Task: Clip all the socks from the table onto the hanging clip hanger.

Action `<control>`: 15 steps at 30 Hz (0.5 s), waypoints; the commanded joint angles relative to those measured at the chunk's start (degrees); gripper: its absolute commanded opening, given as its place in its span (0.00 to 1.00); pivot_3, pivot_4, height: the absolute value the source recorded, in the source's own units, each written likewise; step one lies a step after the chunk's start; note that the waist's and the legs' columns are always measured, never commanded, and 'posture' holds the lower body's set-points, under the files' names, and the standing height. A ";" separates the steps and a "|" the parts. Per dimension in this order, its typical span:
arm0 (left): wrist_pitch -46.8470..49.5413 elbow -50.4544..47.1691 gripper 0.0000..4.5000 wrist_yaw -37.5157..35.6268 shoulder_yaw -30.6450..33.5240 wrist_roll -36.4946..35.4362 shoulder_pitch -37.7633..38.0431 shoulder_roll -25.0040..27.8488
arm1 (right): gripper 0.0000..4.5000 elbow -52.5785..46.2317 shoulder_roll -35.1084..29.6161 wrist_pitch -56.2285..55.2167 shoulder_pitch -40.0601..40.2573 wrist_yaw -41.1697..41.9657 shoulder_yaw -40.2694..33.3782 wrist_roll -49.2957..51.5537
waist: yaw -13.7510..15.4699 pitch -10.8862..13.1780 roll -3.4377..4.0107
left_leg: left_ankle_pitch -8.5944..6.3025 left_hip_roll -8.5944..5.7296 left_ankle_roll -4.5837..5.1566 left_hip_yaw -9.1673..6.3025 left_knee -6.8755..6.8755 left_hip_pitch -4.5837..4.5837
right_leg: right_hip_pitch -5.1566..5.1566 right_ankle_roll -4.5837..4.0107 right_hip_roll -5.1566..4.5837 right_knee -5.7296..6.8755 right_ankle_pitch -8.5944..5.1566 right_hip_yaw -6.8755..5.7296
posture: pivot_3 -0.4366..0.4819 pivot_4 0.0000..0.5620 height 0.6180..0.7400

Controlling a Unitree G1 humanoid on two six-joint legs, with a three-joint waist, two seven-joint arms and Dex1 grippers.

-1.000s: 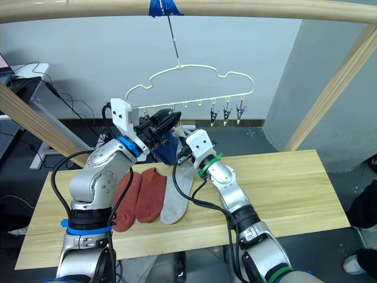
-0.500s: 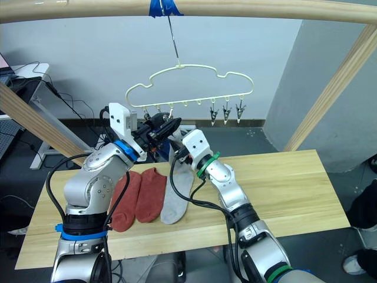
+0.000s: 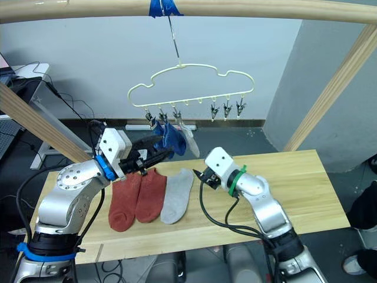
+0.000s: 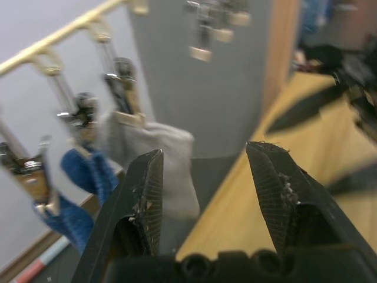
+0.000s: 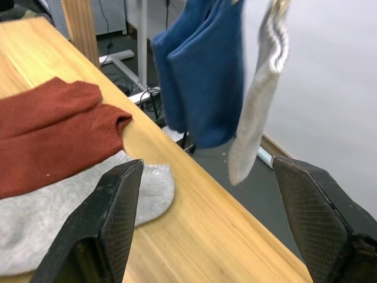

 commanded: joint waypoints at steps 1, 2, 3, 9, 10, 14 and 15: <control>-1.94 -3.29 0.55 -2.72 0.10 -0.77 -0.22 1.04 | 0.81 -8.76 2.14 6.53 -1.46 -3.12 -5.74 4.37 | 0.02 -0.02 -0.02 | 0.00 0.00 0.00 0.00 0.00 0.00 | 0.00 0.01 0.00 0.01 -0.01 0.00 | 0.27 0.39 1.00; -1.77 -3.45 0.55 -3.08 -0.01 -0.92 -0.49 1.14 | 0.81 -9.74 2.72 7.73 -2.32 -3.87 -7.00 5.17 | 0.00 -0.02 -0.02 | 0.00 0.00 0.00 -0.01 0.01 0.01 | 0.01 0.04 0.01 0.01 -0.02 0.00 | 0.27 0.39 1.00; -1.46 -3.60 0.55 -3.22 -0.07 -1.08 -0.89 1.14 | 0.81 -10.34 3.36 8.83 -3.47 -4.70 -8.24 5.91 | -0.03 -0.02 -0.02 | 0.00 0.00 0.00 -0.01 0.01 0.01 | 0.00 0.09 0.01 0.01 -0.05 0.00 | 0.27 0.39 1.00; -0.27 -3.35 0.55 -2.50 -0.29 -1.11 -3.30 -0.10 | 0.81 -7.27 5.53 10.00 -9.74 -9.51 -11.04 7.29 | -0.11 -0.02 -0.02 | 0.01 0.00 0.00 -0.01 0.00 0.00 | 0.00 0.09 0.02 0.00 -0.05 0.01 | 0.27 0.39 1.00; -0.21 -3.36 0.55 -2.25 -0.40 -1.02 -3.56 -0.39 | 0.77 -6.41 5.75 9.90 -10.50 -9.88 -11.17 7.54 | -0.11 -0.02 -0.02 | 0.00 0.00 0.00 0.01 0.00 0.00 | 0.00 0.00 0.02 -0.01 0.01 0.02 | 0.27 0.39 1.00; 0.24 -3.64 0.55 -1.71 -0.84 -0.71 -4.04 -1.21 | 0.54 -3.36 6.20 10.17 -12.79 -10.83 -11.32 8.29 | -0.11 -0.02 -0.02 | 0.00 0.00 0.01 0.02 -0.01 -0.02 | 0.00 -0.07 0.01 -0.04 0.05 0.02 | 0.28 0.39 1.00; 0.26 -3.71 0.55 -1.64 -0.90 -0.63 -4.02 -1.33 | 0.54 -2.53 6.21 10.13 -13.32 -11.16 -11.26 8.27 | -0.11 -0.02 -0.02 | 0.00 0.00 0.01 0.02 -0.01 -0.02 | 0.00 -0.10 0.01 -0.04 0.06 0.02 | 0.28 0.39 1.00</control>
